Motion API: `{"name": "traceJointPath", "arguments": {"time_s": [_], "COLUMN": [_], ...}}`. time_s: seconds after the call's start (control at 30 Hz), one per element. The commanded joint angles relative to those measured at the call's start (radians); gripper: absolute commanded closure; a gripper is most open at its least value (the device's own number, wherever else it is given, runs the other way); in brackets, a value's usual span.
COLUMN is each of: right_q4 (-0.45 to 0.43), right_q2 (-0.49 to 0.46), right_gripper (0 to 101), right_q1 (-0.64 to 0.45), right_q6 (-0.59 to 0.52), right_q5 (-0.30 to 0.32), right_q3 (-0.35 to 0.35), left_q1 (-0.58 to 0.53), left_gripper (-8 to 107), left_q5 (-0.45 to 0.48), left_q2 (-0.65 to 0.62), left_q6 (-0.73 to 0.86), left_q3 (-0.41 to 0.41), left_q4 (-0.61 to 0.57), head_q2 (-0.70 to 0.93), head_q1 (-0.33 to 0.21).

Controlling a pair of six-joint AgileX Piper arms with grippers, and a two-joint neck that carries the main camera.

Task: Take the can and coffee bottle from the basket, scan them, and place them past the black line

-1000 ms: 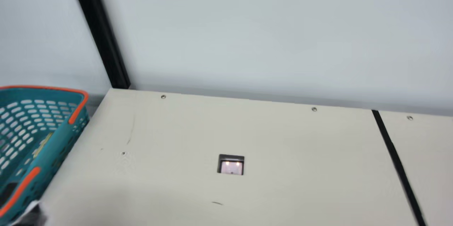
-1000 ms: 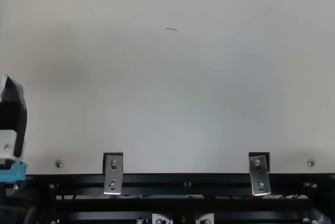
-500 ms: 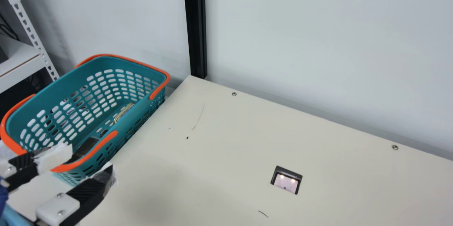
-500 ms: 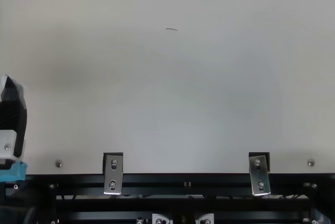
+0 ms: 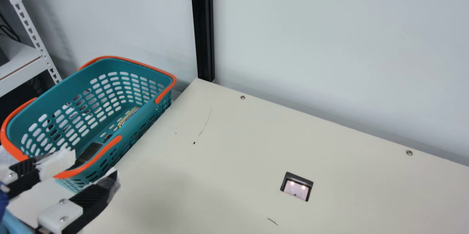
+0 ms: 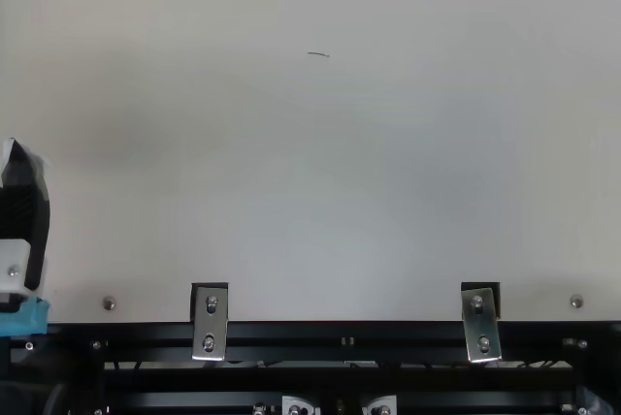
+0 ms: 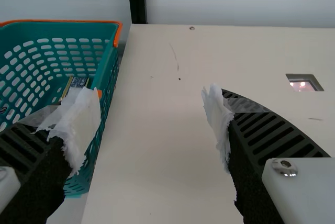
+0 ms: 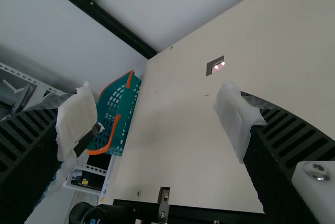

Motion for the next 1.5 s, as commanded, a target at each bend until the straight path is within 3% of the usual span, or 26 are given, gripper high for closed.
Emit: {"name": "traceJointPath", "arguments": {"time_s": [0.0,0.17,0.53,1.07,1.47], "right_q4": [0.0,0.0,0.0,0.0,0.0], "right_q2": [0.0,0.0,0.0,0.0,0.0], "right_gripper": [0,0,0,0,0], "right_q1": [0.0,0.0,0.0,0.0,0.0], "right_q6": [0.0,0.0,0.0,0.0,0.0], "right_q5": [0.0,0.0,0.0,0.0,0.0], "right_q3": [0.0,0.0,0.0,0.0,0.0], "left_q1": [0.016,0.056,0.178,0.508,0.518], "left_gripper": [9,9,9,9,9], "left_q5": [-0.009,-0.047,-0.067,0.001,0.097], "left_q2": [0.019,0.111,0.467,1.055,1.378], "left_q6": [-0.019,-0.073,-0.121,0.291,0.407], "left_q3": [-0.014,-0.092,-0.396,-0.743,-0.924], "left_q4": [0.003,0.035,0.143,-0.038,-0.006], "head_q2": [0.01,0.01,0.01,0.01,0.01], "head_q1": [-0.037,-0.037,-0.037,-0.037,-0.037]}}
